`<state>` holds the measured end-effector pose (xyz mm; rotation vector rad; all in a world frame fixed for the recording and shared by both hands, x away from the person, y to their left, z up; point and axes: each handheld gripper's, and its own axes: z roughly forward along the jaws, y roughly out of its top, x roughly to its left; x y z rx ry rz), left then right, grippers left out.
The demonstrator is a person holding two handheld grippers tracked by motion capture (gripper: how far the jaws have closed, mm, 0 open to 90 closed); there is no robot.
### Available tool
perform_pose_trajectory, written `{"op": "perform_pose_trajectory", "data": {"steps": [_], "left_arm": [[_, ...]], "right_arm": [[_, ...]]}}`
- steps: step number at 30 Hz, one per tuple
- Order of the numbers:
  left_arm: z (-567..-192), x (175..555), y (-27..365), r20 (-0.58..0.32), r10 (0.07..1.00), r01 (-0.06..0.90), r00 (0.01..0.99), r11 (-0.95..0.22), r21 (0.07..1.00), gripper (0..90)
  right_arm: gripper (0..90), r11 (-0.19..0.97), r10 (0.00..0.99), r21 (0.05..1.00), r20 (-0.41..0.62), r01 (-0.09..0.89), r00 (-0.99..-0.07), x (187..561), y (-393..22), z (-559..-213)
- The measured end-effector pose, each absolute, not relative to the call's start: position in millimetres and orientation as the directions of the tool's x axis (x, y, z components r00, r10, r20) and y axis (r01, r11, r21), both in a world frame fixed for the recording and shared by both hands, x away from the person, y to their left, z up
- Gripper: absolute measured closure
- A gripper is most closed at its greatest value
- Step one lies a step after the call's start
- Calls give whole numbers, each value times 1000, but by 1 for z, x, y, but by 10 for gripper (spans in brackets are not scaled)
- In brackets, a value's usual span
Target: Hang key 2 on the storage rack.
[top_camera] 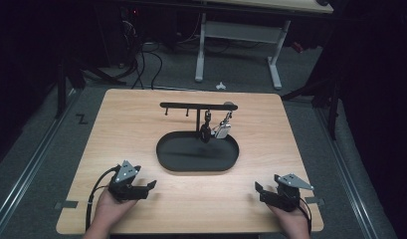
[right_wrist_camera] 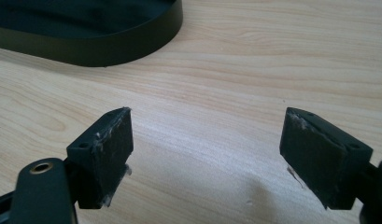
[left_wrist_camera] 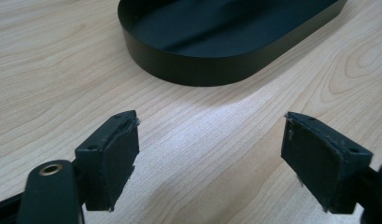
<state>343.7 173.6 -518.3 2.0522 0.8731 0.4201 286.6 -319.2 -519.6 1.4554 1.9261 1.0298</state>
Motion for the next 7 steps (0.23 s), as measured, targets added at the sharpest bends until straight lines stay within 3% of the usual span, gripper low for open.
{"op": "perform_pose_trajectory", "data": {"steps": [7], "left_arm": [[-517, 345, 175, -19, 701, 417, 713, -401, 816, 202]], "right_arm": [[175, 140, 956, 810, 39, 570, -290, 283, -317, -520]]}}
